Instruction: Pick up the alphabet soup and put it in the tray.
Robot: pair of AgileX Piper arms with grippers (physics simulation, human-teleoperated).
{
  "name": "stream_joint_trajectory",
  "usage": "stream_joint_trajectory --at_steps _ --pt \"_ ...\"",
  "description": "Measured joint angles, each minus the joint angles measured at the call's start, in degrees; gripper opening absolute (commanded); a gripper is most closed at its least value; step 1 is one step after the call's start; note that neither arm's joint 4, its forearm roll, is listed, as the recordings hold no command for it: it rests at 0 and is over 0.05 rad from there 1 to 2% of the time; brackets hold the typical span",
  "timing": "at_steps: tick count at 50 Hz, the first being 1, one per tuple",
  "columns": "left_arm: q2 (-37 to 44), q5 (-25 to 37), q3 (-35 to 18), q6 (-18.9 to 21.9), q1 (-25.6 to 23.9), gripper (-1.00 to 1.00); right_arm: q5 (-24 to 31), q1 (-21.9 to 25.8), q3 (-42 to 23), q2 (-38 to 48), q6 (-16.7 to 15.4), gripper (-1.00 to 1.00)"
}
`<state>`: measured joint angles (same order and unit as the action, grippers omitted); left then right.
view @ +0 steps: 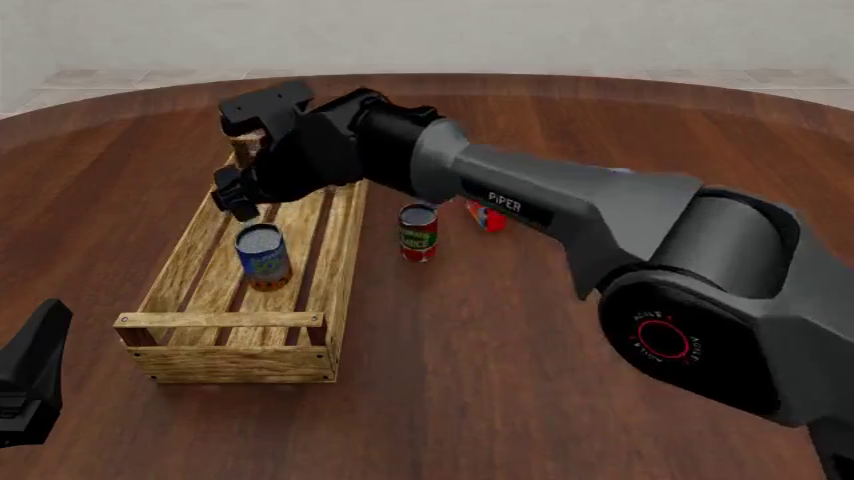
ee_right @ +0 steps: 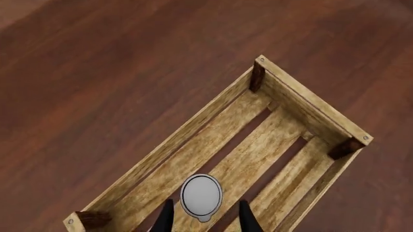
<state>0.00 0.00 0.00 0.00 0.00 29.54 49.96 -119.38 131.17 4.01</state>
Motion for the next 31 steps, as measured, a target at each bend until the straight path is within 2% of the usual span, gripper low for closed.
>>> stream_joint_trajectory --at_steps 11,31 --pt "0.00 0.00 0.00 0.00 0.00 1.00 -4.08 -1.32 7.03 -8.58 -0.64 1.00" --pt "0.00 0.00 0.00 0.00 0.00 1.00 -15.15 -5.31 26.68 -28.92 -3.11 1.00"
